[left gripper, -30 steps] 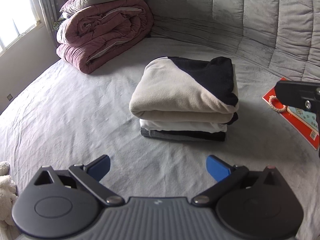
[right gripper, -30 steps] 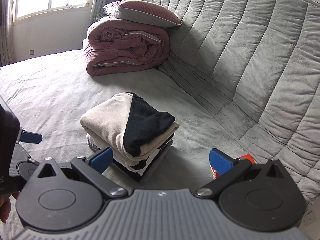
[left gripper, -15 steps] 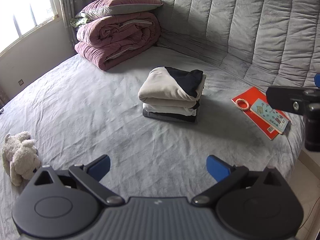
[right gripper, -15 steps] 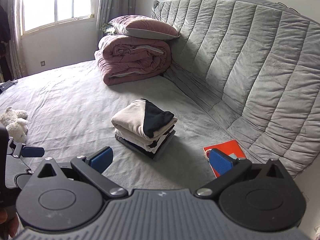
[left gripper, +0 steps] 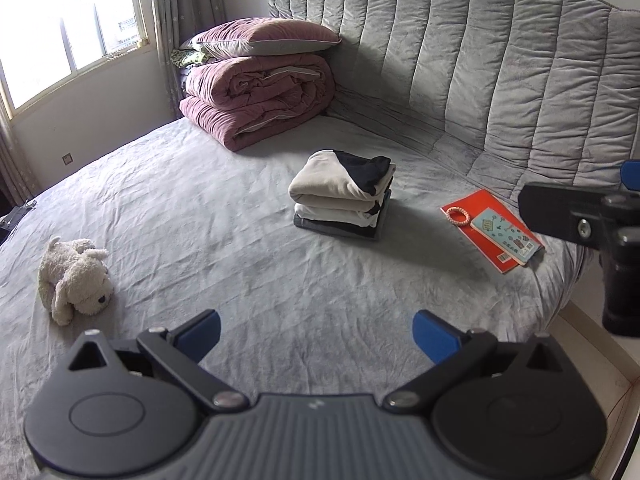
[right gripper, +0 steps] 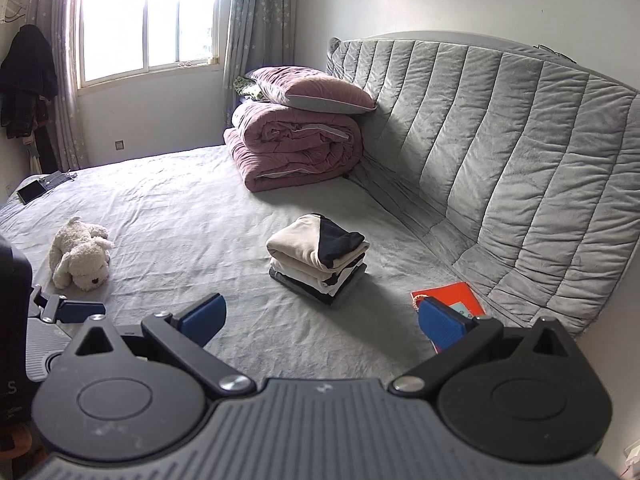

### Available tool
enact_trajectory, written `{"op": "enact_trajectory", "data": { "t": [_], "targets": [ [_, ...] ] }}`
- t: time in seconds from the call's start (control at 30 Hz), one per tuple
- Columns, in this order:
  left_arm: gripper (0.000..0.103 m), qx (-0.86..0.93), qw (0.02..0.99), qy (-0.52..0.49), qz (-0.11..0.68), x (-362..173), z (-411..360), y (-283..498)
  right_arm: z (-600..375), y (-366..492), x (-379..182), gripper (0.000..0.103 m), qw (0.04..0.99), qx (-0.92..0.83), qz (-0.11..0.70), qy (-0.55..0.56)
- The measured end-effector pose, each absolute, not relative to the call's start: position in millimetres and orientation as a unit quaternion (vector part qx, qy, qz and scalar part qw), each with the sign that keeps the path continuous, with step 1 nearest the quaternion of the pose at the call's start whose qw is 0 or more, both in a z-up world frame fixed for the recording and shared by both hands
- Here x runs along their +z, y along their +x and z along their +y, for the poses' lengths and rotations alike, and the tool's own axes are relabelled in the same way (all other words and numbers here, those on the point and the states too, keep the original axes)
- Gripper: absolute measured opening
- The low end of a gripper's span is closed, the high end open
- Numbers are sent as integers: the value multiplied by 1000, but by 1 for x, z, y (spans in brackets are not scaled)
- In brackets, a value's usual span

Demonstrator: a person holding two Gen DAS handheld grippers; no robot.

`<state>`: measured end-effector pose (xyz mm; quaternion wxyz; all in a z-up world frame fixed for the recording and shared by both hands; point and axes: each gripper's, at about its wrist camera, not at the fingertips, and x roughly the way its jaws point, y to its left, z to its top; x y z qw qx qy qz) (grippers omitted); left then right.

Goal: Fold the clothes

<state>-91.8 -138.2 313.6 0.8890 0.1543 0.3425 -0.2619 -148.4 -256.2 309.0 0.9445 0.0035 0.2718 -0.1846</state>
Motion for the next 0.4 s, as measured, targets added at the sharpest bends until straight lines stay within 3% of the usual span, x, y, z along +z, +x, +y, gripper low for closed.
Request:
{"op": "enact_trajectory", "data": {
  "t": [0.4],
  "targets": [
    [102, -245, 895, 143, 344, 315, -120, -108, -239, -165, 309, 103, 947, -170, 272, 0]
  ]
}}
